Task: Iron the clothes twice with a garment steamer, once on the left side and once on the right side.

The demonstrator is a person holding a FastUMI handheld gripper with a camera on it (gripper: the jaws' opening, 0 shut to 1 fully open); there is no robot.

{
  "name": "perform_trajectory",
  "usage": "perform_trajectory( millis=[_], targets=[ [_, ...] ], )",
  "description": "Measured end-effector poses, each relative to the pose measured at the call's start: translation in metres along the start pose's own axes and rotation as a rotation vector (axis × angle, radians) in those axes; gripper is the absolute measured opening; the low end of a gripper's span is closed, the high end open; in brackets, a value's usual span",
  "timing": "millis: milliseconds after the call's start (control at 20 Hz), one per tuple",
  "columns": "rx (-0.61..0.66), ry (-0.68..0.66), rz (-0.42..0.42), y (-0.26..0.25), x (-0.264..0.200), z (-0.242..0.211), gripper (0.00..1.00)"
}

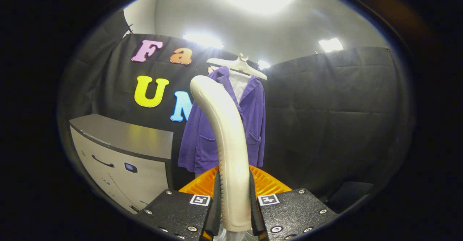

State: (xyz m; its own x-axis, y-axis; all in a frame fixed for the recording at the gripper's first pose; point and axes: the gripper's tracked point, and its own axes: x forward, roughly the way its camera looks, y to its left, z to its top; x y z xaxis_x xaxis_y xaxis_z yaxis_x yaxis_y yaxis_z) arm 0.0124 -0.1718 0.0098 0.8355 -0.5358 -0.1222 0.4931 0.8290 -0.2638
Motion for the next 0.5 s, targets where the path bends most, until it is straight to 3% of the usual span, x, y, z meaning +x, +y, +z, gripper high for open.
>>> perform_trajectory(
  millis=[500],
  targets=[
    [0.007,-0.07,-0.003,0.013,-0.032,0.018,0.33]
  ],
)
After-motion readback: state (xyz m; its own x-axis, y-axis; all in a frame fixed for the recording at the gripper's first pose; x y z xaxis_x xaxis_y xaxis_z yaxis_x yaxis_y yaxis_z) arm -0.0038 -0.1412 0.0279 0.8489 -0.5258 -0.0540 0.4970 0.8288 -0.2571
